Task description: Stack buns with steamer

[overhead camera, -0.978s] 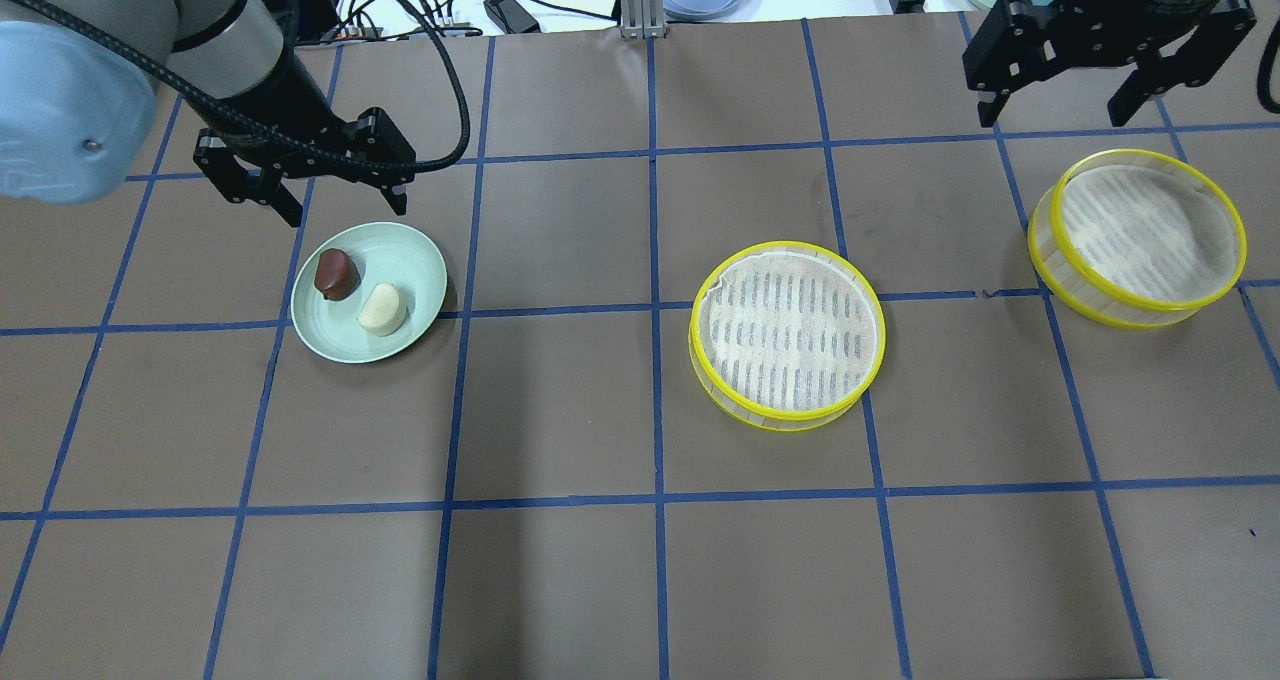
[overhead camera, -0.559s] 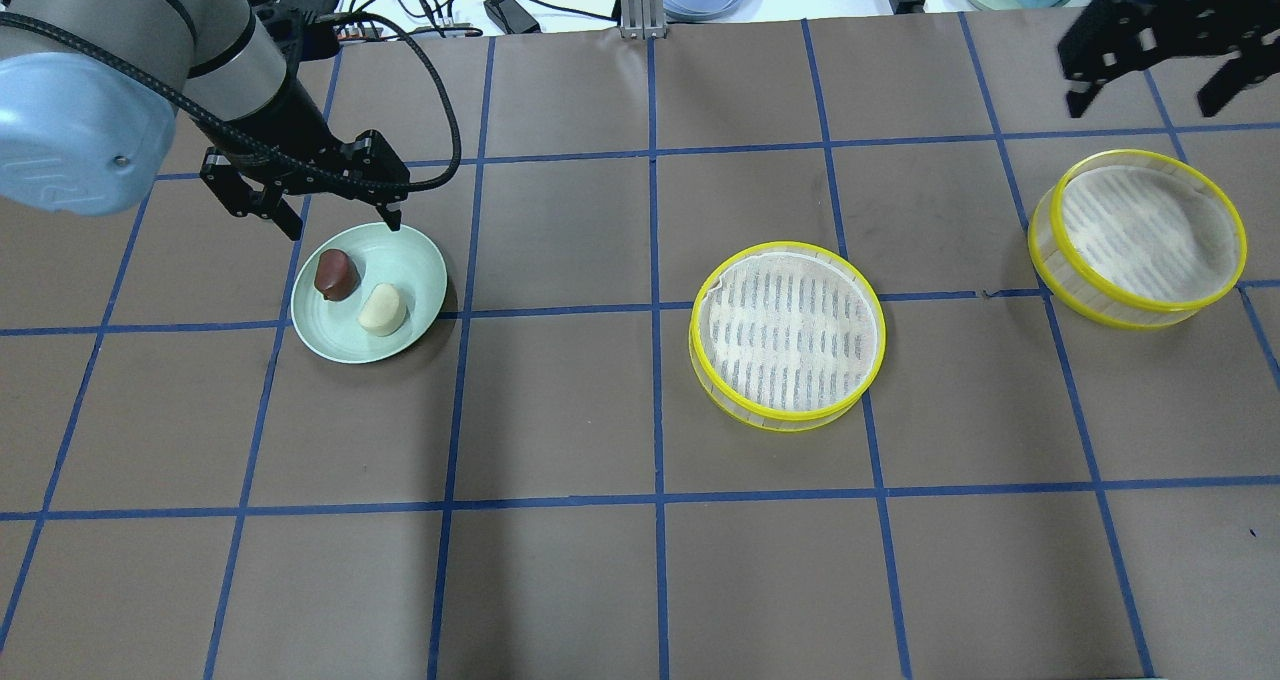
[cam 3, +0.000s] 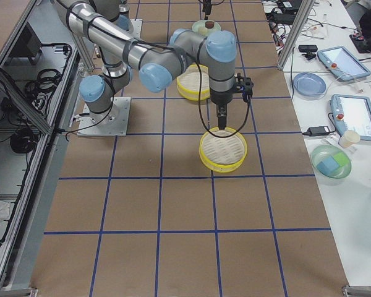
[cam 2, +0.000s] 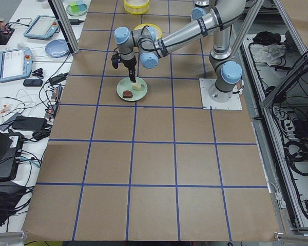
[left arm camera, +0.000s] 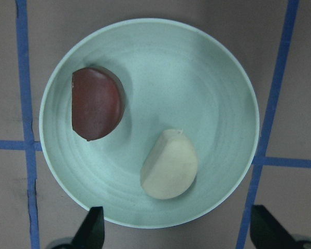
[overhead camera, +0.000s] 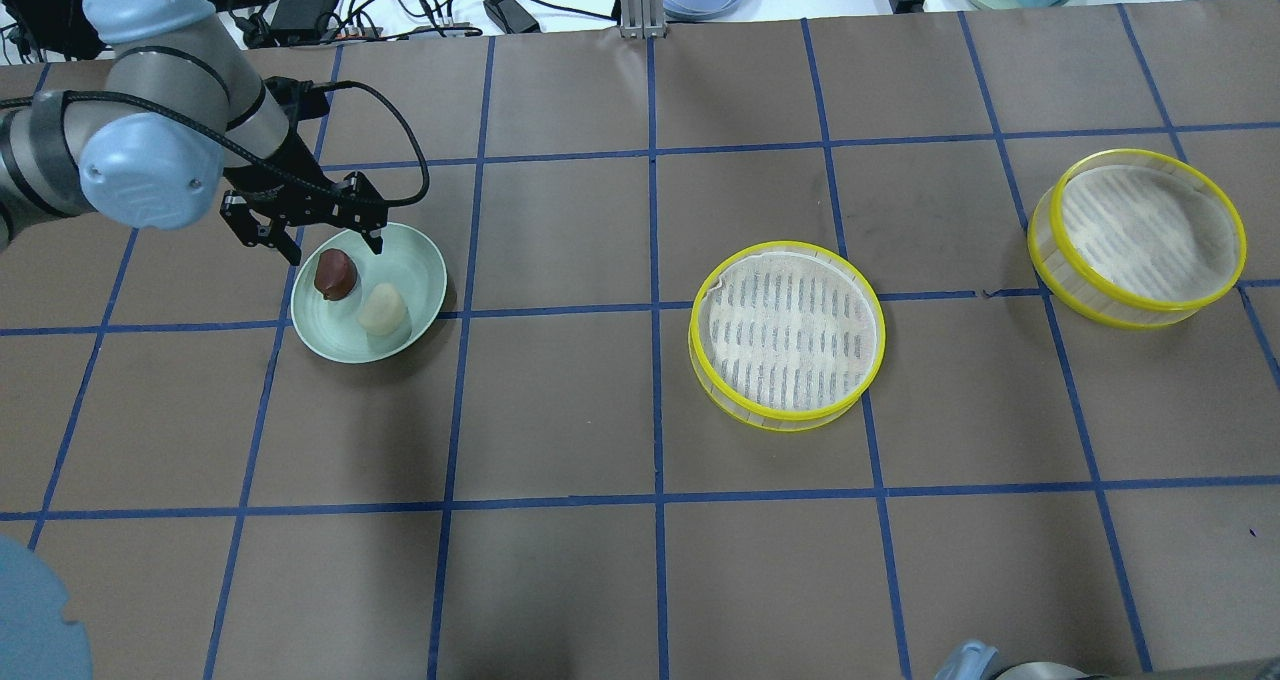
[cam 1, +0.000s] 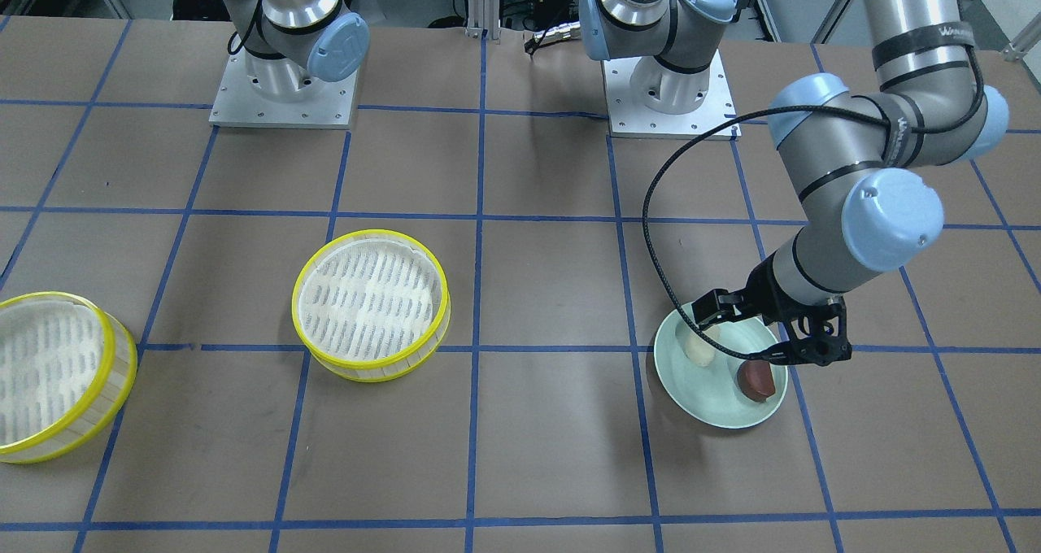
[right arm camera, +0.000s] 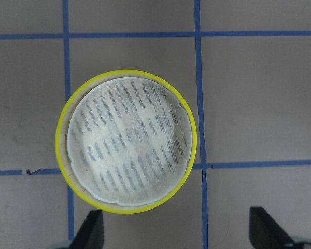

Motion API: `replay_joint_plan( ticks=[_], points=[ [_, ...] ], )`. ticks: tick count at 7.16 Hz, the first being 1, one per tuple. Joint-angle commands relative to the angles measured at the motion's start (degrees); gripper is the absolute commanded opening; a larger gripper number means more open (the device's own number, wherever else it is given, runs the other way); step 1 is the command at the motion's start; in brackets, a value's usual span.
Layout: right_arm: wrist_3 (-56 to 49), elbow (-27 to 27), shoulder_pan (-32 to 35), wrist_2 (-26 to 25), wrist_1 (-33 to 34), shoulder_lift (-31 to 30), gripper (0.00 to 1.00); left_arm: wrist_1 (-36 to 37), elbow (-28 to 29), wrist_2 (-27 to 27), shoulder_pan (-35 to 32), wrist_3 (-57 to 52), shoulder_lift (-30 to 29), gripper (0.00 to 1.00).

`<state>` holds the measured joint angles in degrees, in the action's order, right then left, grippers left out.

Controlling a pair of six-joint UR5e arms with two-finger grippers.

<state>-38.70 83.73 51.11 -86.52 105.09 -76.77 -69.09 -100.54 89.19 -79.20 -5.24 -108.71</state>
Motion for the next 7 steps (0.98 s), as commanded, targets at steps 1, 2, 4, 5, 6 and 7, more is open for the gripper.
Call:
replay_joint_plan(
  ticks=[1,2,4,5,6,7],
  points=[
    [-3.22,0.21,-0.31,0.12,8.42,12.12,1.00,1.76,-1.41,0.01,0.02,0.06,-3.42,0.93],
    [-5.40,1.43,-0.31,-0.05,10.73,14.78,1.00,2.02,-1.41,-0.07,0.02,0.06,-4.48,0.93],
    [-10.08,5.02,-0.31,-0.66,14.88,17.70,0.99,2.03,-2.02,0.01,0.02,0.06,-5.46,0.93],
    [-10.08,5.74,-0.31,-0.76,15.84,18.15,0.96,4.64,-1.94,0.01,0.02,0.06,-5.90,0.83],
    [-10.51,5.66,-0.31,-1.45,16.89,18.32,0.73,5.36,-1.85,0.01,0.02,-0.03,-6.42,0.50],
    [-10.52,5.74,-0.31,-3.29,17.17,18.41,0.28,5.54,-1.42,0.01,0.02,-0.03,-6.52,0.25]
  ],
)
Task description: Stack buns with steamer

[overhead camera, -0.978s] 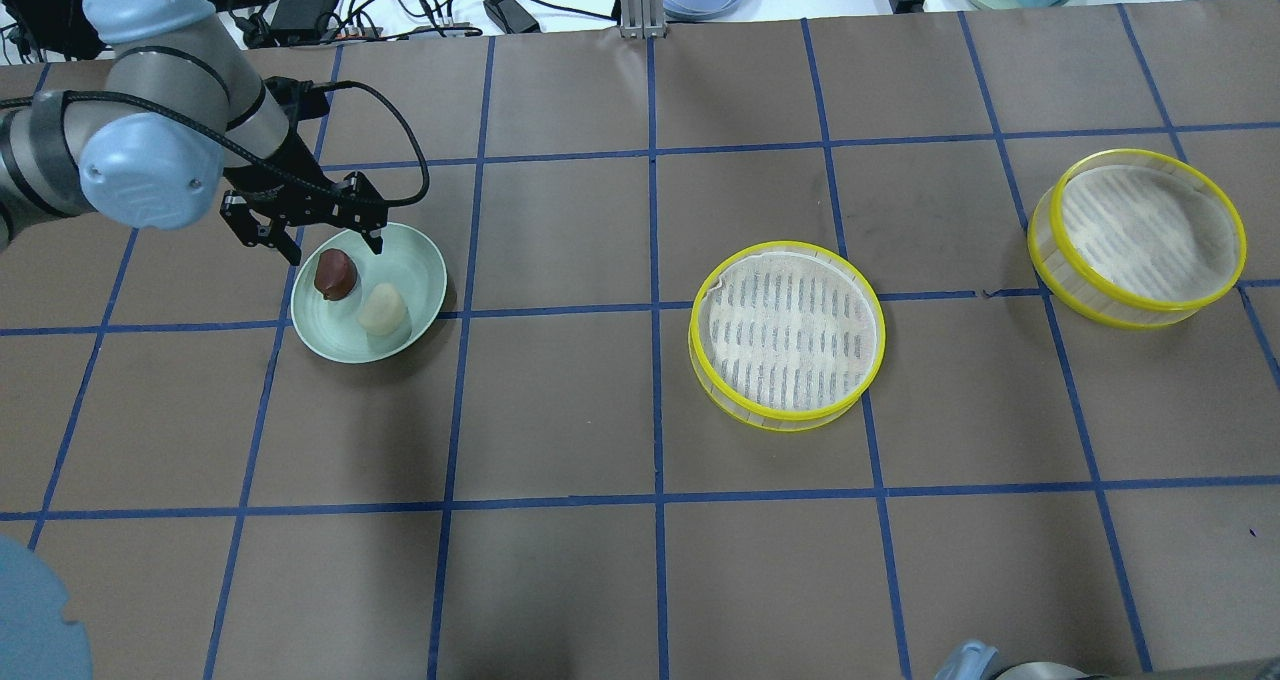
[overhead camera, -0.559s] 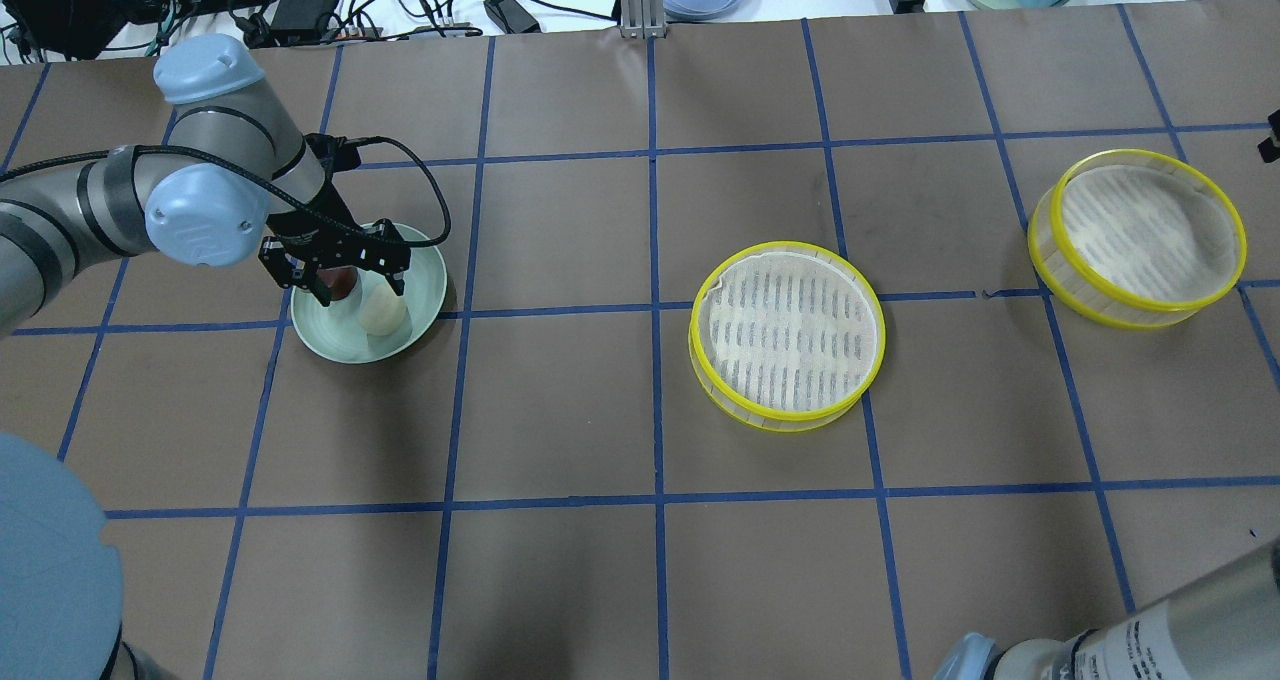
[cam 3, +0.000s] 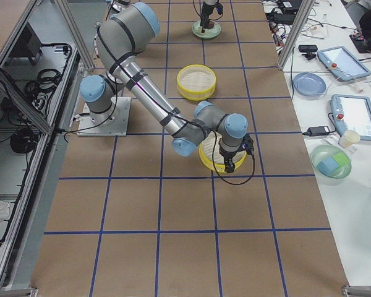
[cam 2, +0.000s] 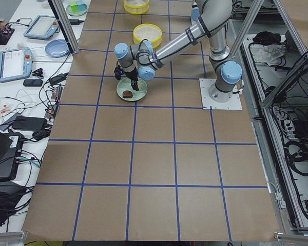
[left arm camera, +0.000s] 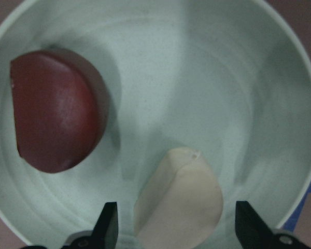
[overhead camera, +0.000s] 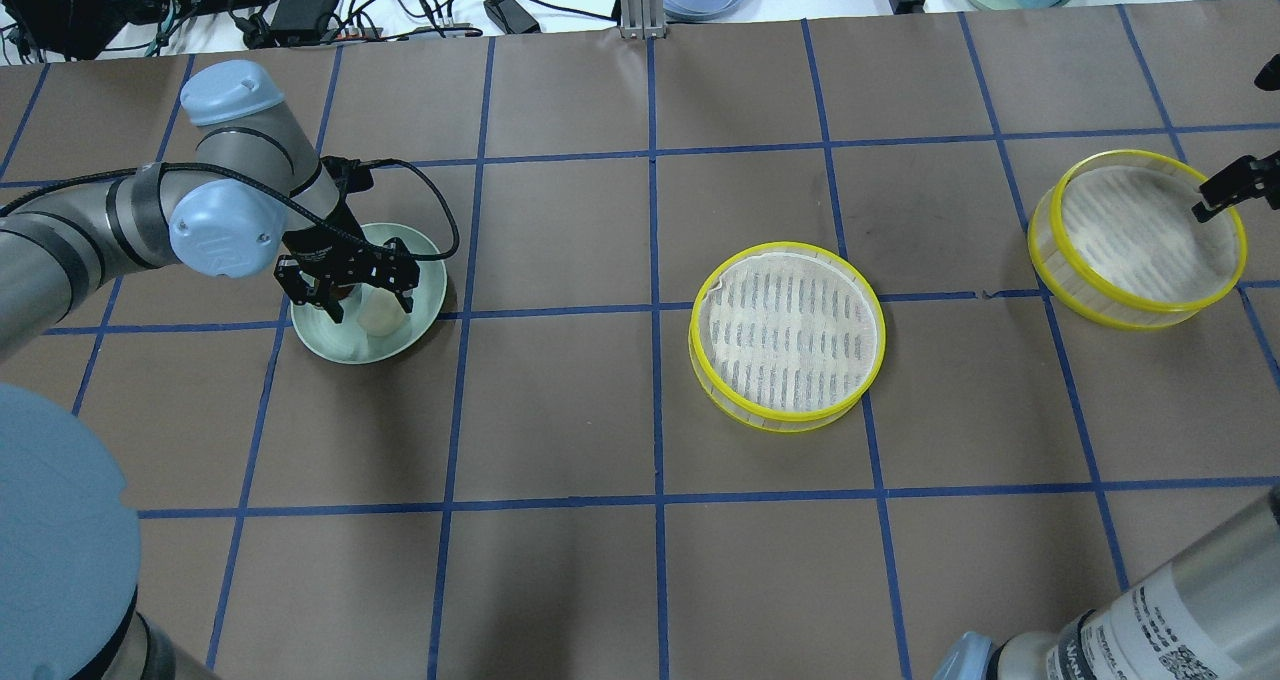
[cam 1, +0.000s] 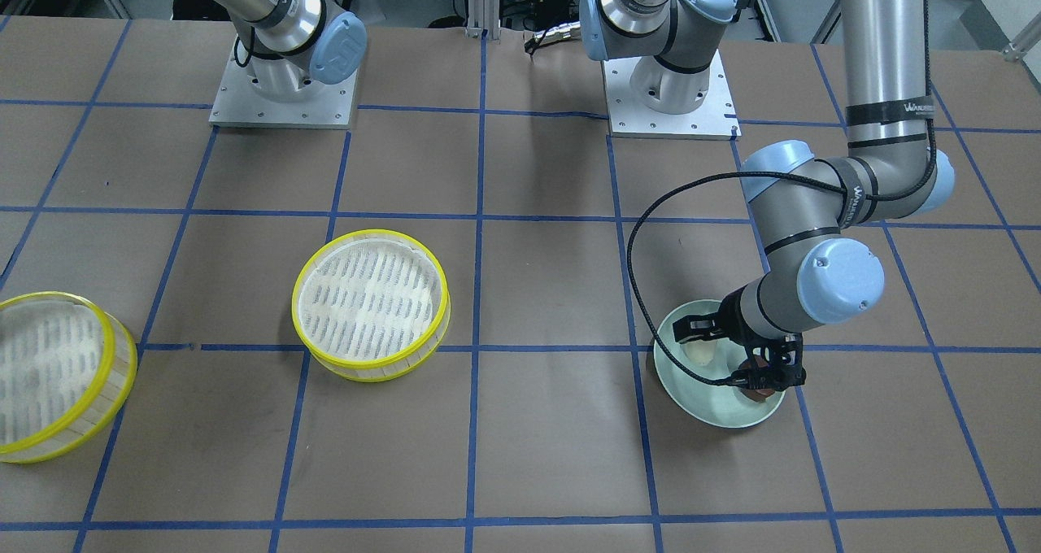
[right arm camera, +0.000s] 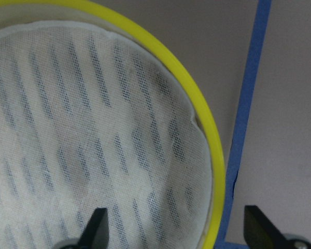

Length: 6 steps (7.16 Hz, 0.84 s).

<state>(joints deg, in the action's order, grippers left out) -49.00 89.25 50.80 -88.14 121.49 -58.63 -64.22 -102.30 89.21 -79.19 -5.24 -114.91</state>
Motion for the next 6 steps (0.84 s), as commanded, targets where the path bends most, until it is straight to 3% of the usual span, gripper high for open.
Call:
replay_joint_plan(
  ticks=[1,2,5,6],
  points=[
    [-0.22,0.22,0.00,-1.86,0.76,0.27,0.12,1.03,0.53,0.09,0.00,-0.21,-0.40,0.00],
    [-0.22,0.22,0.00,-2.03,0.67,0.44,0.01,1.03,0.53,0.00,0.00,-0.12,-0.41,0.00],
    [0.13,0.14,0.00,-3.79,-0.11,-0.43,0.00,-0.10,3.67,0.09,-3.67,0.93,2.66,0.00],
    [0.74,0.14,0.00,-3.44,-1.42,-2.00,0.00,-3.33,5.34,-0.17,-6.74,6.24,4.32,0.00]
  ],
)
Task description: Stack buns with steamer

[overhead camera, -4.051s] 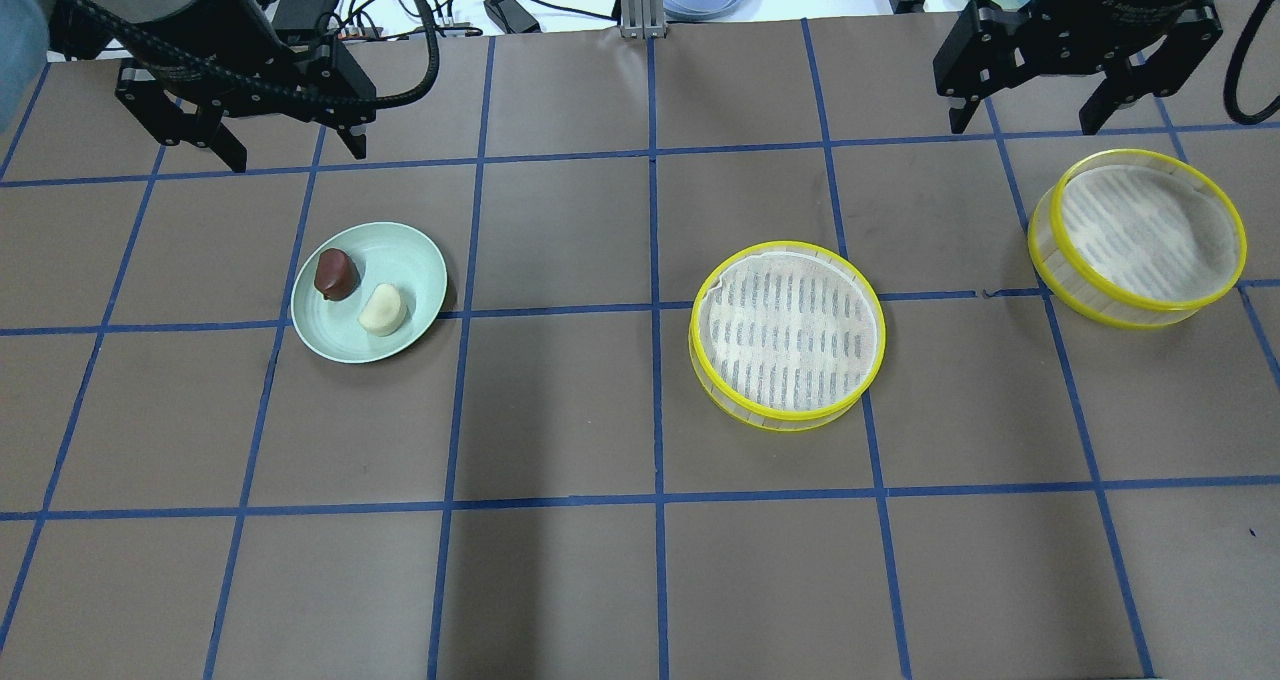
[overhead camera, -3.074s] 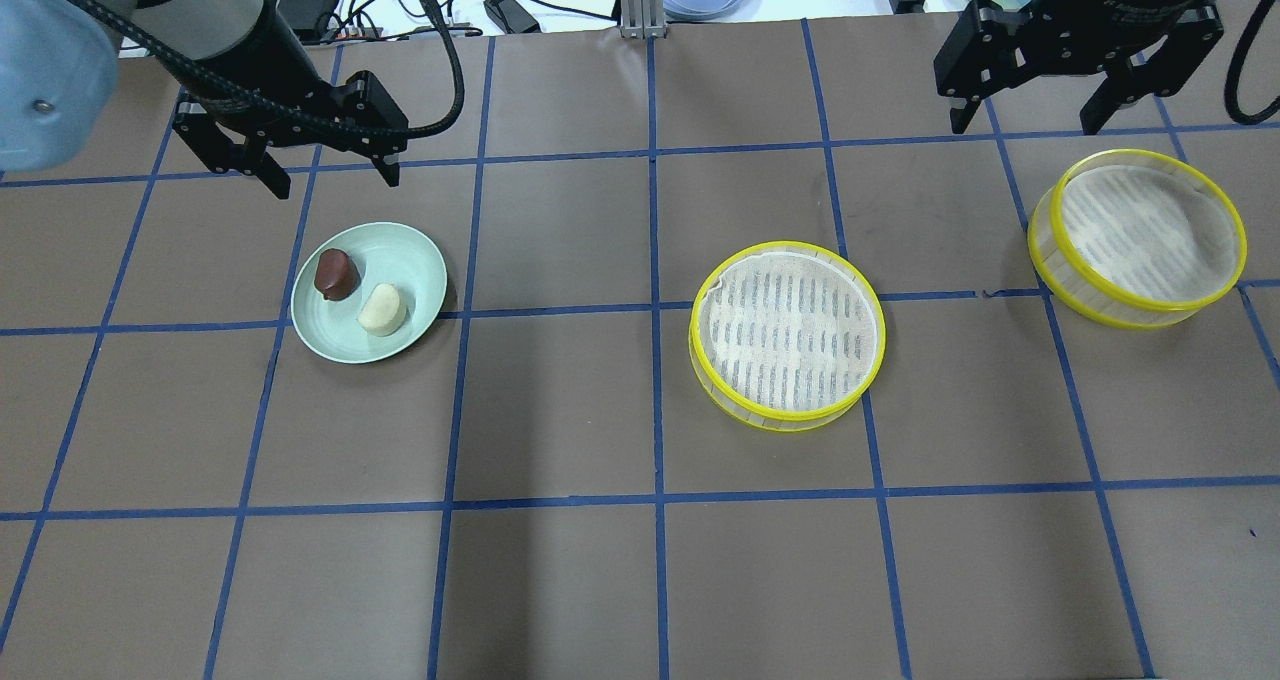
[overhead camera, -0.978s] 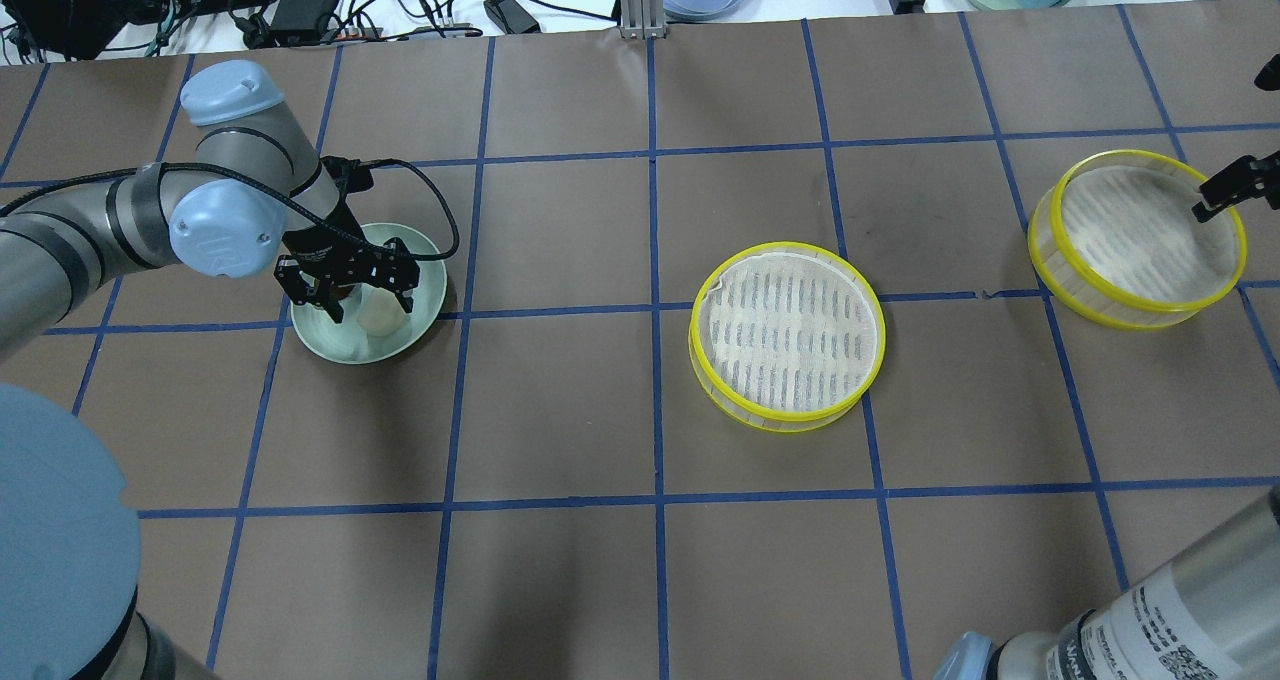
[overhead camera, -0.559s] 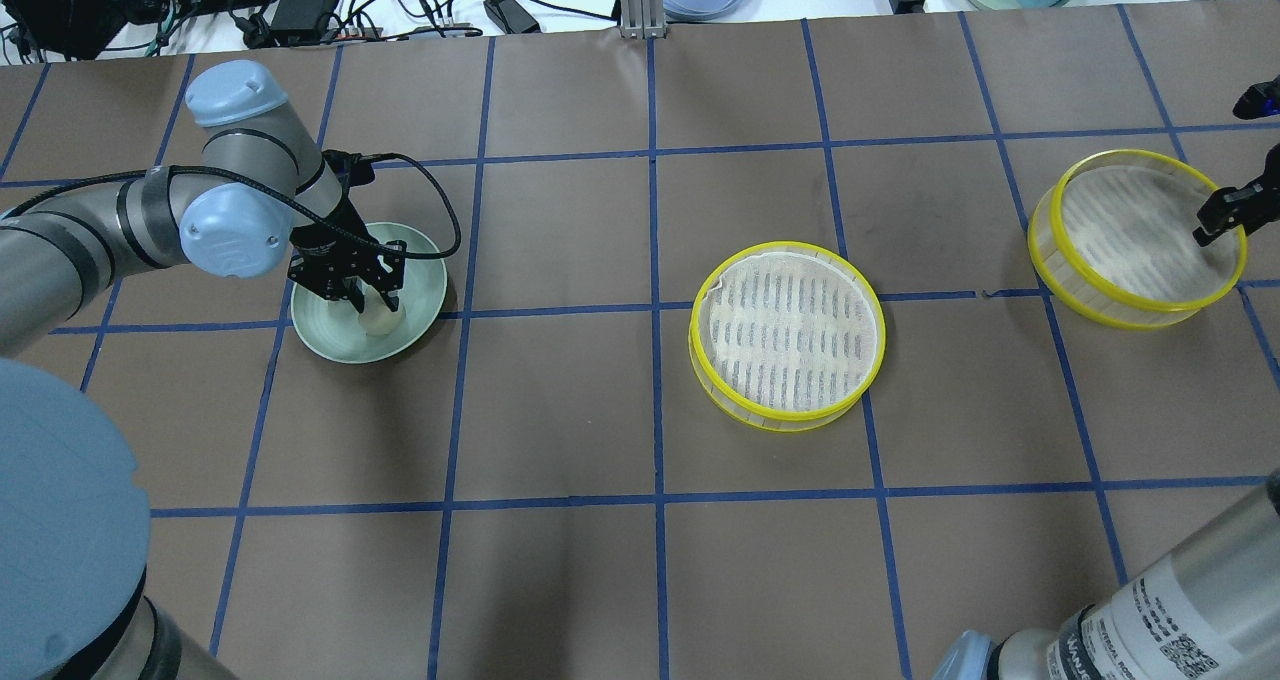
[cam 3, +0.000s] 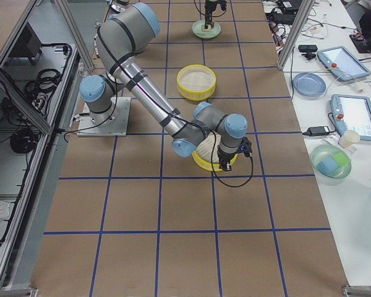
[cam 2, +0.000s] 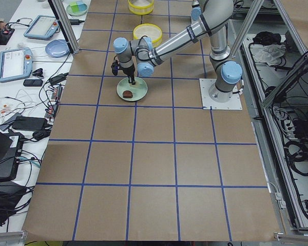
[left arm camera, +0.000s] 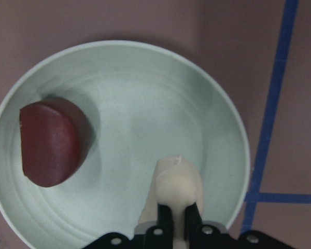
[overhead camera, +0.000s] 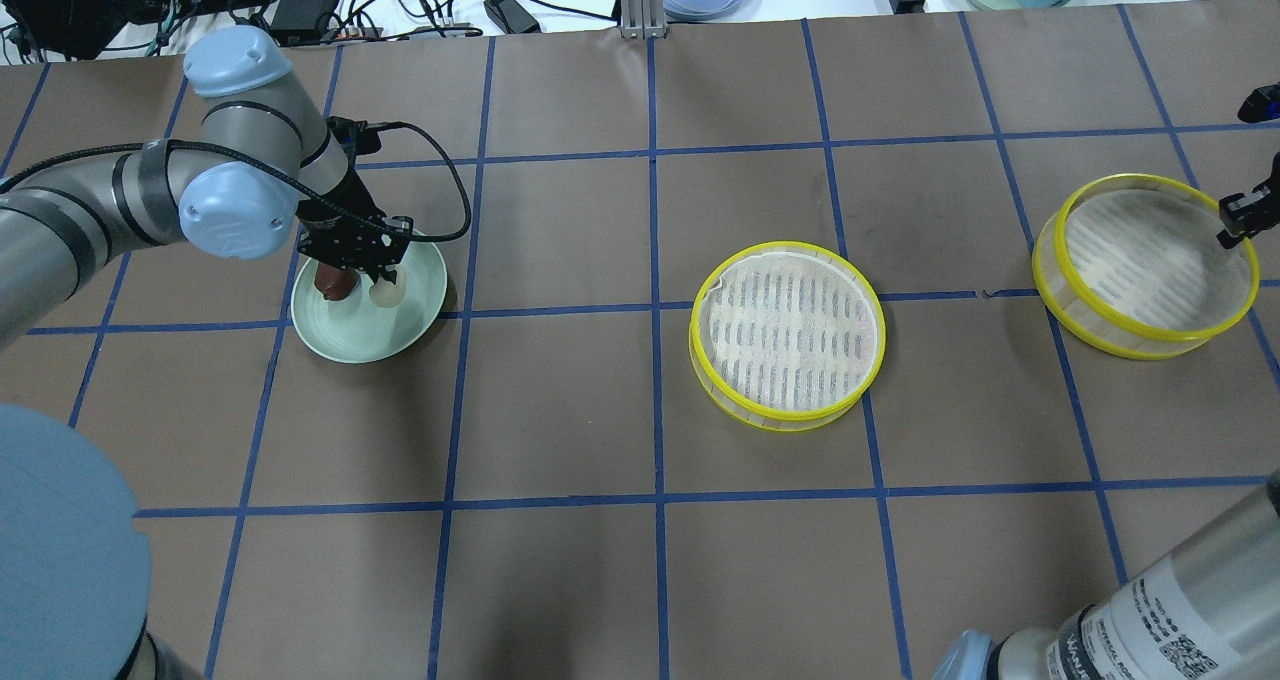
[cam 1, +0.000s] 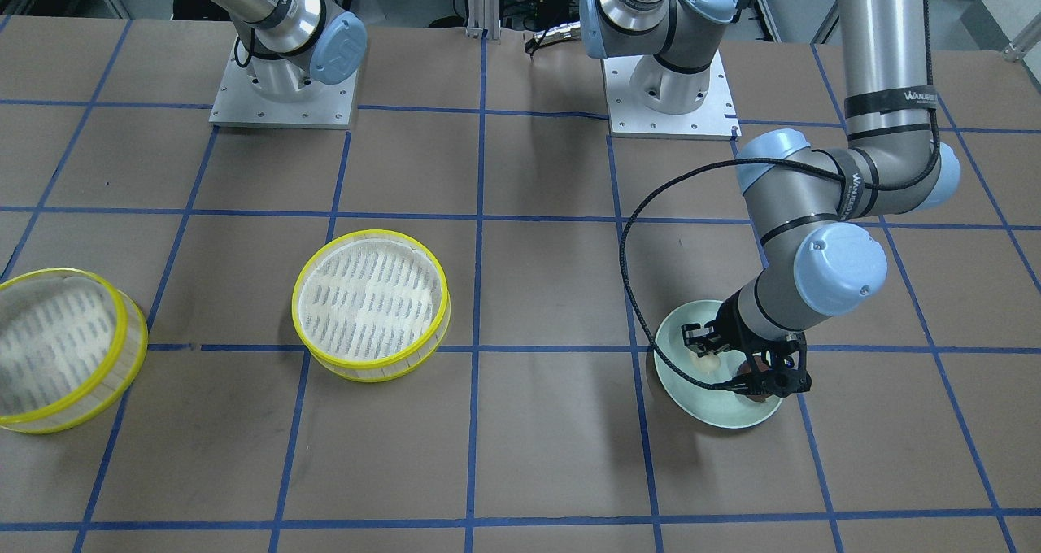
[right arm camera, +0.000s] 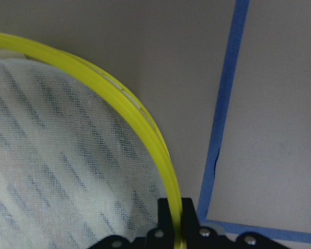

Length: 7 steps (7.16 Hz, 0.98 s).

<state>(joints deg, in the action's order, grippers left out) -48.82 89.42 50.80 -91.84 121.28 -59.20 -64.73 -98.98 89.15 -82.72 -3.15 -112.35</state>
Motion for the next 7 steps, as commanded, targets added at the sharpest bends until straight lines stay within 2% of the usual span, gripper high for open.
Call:
replay_joint_plan(
  ticks=[1,2,4,5,7],
  points=[
    [1.35,-0.03,0.44,0.43,-3.75,-4.05,0.00,-3.90,2.65,-2.64,-6.54,9.17,3.70,0.00],
    [2.41,-0.03,0.88,0.61,-6.82,-6.25,0.00,-4.09,3.00,-4.58,-10.14,16.53,4.85,0.00],
    [3.72,-0.03,3.41,0.79,-12.53,-9.95,0.00,-2.79,3.27,-7.74,-22.33,34.44,5.31,0.00],
    [5.04,0.05,4.47,0.79,-15.43,-11.71,0.00,4.97,3.70,-8.28,-26.05,42.19,4.00,0.00],
    [9.96,0.23,6.06,0.09,-16.77,-13.30,0.00,10.91,3.88,-10.48,-30.72,51.28,2.06,0.00]
  ],
)
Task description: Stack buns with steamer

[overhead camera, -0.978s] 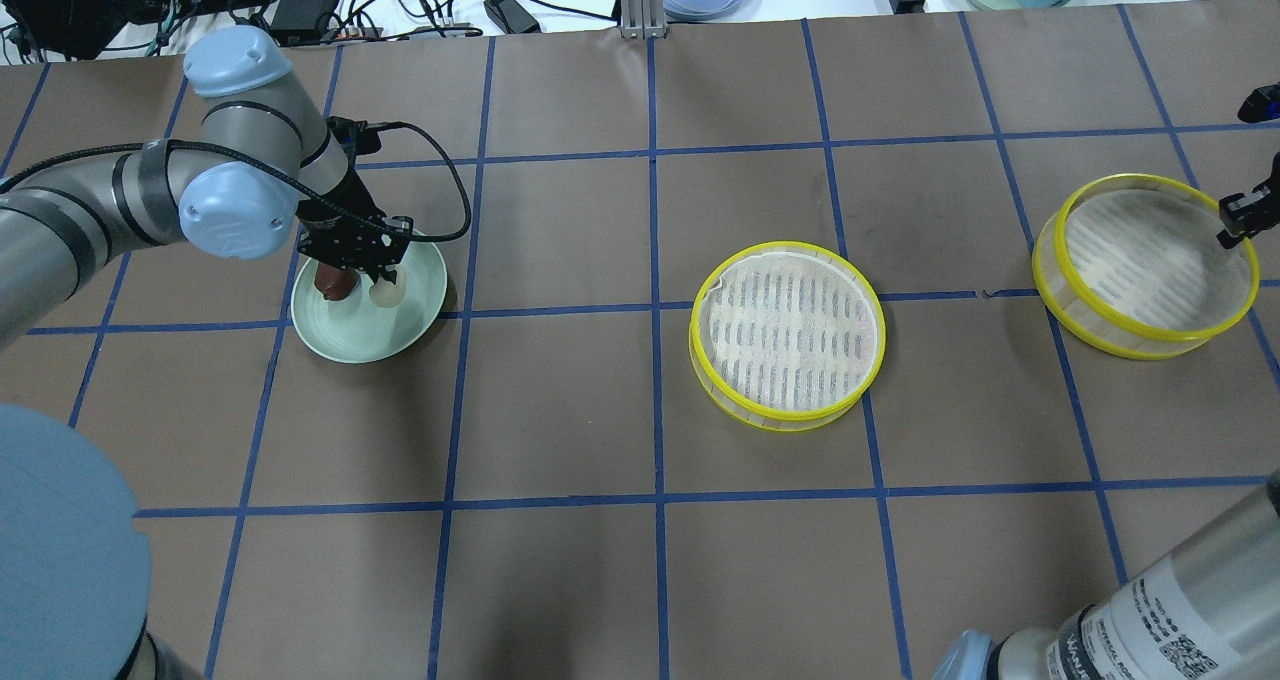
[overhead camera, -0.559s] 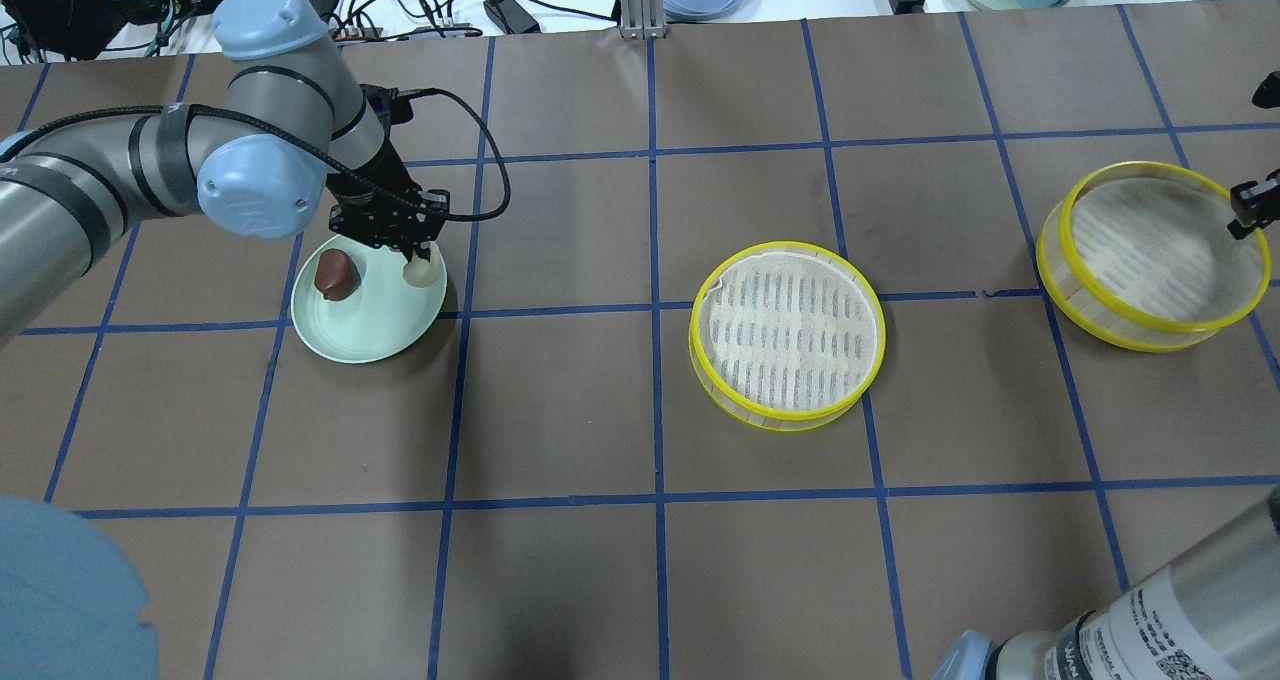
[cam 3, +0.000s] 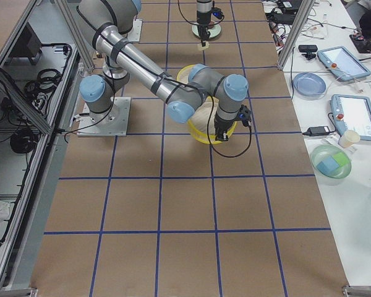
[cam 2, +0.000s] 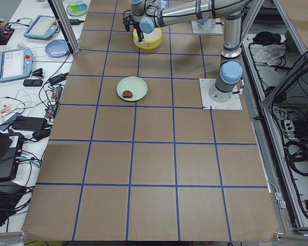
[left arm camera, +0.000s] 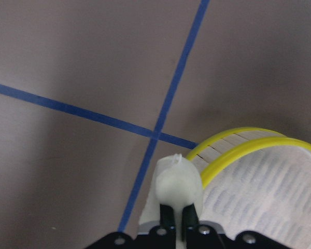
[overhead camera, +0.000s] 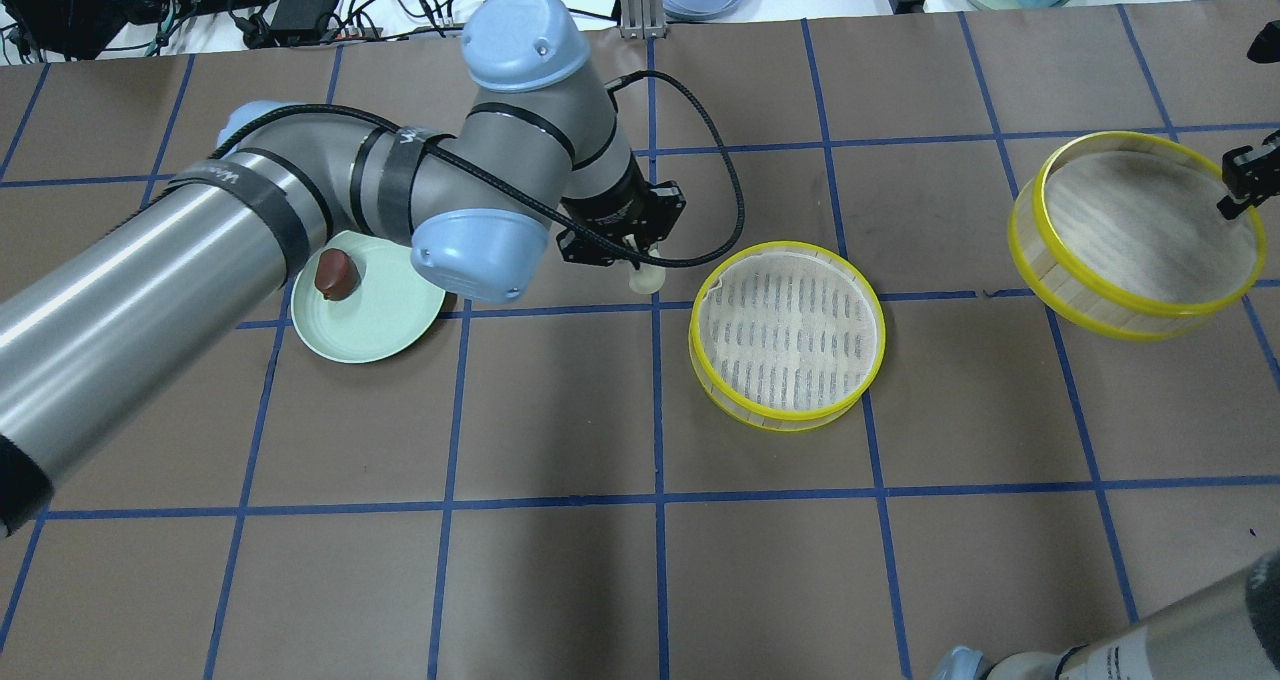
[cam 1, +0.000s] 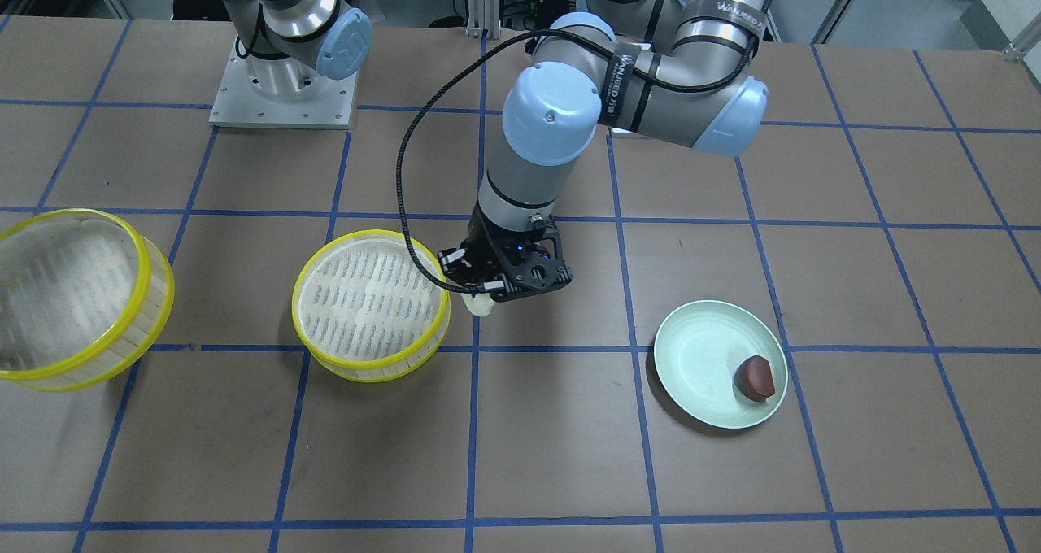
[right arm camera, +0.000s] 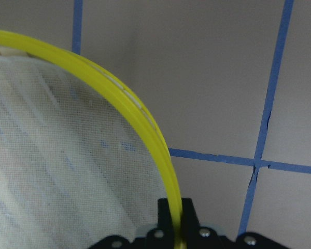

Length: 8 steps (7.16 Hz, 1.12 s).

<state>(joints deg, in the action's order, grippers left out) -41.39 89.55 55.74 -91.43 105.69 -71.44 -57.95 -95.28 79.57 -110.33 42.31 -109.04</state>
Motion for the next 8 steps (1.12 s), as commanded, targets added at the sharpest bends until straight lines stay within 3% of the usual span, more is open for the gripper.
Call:
replay_joint_plan(
  ticks=[1,2,3,4,5,6,8],
  points=[
    [4.89,0.10,2.08,-0.68,-3.10,-1.51,0.00,7.38,0.27,-0.91,-4.79,10.21,-3.44,0.00],
    [7.27,0.19,3.13,-0.60,-5.30,-2.90,0.00,10.11,0.36,-0.91,-6.55,12.25,-5.90,0.00],
    [9.46,1.23,4.19,-0.68,-6.19,-3.79,0.00,11.52,0.45,-0.82,-7.78,13.40,-7.49,0.09],
    [12.18,3.24,5.07,-0.68,-6.28,-5.28,0.00,11.54,0.54,-0.48,-8.32,13.42,-8.02,0.62],
    [13.60,4.74,6.47,-0.77,-6.11,-6.51,0.00,12.41,0.62,-0.47,-8.49,13.85,-8.12,0.80],
    [16.31,4.93,8.31,-1.29,-6.11,-6.61,0.00,12.51,0.62,-0.56,-8.58,16.12,-8.20,0.89],
    [22.12,5.11,11.39,-2.53,-6.63,-6.70,0.00,12.51,0.54,-0.47,-8.58,16.32,-8.21,0.96]
  ],
)
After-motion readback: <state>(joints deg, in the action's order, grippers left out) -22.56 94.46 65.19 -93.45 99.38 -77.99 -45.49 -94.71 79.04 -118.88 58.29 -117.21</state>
